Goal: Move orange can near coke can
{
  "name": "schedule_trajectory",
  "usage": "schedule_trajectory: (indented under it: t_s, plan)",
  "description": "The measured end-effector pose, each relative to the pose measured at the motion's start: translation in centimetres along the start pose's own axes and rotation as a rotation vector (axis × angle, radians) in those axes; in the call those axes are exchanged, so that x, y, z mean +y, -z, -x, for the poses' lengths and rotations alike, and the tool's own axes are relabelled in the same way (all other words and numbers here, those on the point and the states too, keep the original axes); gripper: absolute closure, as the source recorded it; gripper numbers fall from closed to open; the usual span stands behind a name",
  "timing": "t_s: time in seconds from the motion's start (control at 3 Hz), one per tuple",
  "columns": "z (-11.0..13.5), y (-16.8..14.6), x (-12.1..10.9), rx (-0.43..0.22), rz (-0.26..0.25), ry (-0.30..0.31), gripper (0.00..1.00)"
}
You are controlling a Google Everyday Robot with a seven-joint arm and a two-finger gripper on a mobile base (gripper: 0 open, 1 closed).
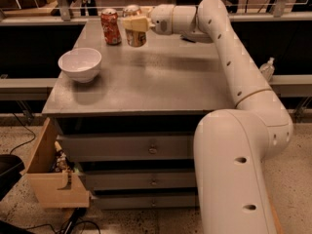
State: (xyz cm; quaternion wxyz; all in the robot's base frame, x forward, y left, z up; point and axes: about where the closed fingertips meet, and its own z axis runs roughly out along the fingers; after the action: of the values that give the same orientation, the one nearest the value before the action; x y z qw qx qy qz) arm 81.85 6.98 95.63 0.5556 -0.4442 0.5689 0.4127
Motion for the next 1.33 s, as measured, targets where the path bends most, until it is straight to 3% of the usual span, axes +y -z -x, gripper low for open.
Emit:
schedule_trajectory:
  t_s: [0.33, 0.67, 1.0, 1.33]
  plan:
    - [2.9, 2.7, -3.6, -0.06, -0.128, 0.056, 1.0]
    - [3.0, 4.2, -6.7, -0.116, -0.234, 0.049, 1.0]
    - [1.6, 4.2, -7.9, -0.141, -0.27, 0.02, 1.0]
    - [-0.5, 2.9, -7.7, -0.13, -0.258, -0.012, 1.0]
